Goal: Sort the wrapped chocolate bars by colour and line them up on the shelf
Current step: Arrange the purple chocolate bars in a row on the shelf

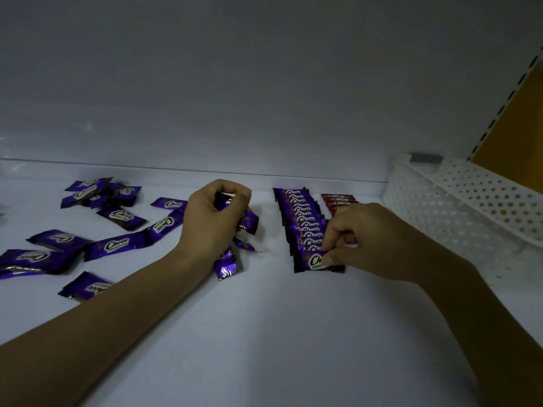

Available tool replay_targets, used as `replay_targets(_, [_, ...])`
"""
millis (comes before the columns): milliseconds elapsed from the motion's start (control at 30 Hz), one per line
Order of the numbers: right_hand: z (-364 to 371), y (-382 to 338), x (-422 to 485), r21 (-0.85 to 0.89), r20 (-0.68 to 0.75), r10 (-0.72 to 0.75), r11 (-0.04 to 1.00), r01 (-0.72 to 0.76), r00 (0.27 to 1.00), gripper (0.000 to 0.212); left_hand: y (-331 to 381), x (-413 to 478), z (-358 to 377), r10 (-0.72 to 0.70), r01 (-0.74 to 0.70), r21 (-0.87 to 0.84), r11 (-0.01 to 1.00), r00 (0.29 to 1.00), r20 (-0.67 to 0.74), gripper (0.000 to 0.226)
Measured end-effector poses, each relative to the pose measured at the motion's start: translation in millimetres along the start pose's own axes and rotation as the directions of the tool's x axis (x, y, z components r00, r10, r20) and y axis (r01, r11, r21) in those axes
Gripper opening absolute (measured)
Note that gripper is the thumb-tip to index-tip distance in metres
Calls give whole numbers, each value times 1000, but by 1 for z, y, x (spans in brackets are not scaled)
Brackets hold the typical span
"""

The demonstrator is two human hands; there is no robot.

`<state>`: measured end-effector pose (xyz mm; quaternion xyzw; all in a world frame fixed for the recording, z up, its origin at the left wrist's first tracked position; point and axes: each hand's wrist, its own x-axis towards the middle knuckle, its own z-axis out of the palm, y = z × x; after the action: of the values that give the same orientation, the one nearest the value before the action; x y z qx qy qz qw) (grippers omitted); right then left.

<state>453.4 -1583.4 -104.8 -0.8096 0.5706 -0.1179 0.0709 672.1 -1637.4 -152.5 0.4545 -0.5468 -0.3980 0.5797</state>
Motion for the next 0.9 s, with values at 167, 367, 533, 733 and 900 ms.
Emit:
replay_targets(167, [0,1,0,-5,-17,1,1000,-1,1000,12,0,-2,2,70,-72,49,996,996,46,11])
replay_targets(367, [5,-23,1,425,-207,-8,900,97,978,18,16,-15,12,250,-257,37,966,959,134,12])
replay_targets(533, [13,-42,3,531,-271,-72,820,212,960,6,26,-30,19,282,-290,3,957,933,226,19])
replay_targets(733, [7,-35,4,762,-256,48,624,171,965,5,30,-30,17,211,-205,-50,977,945,251,32])
replay_targets(900, [16,-38,5,753,-197,-10,639,158,980,21,29,-32,19,175,-161,-71,984,935,309,30])
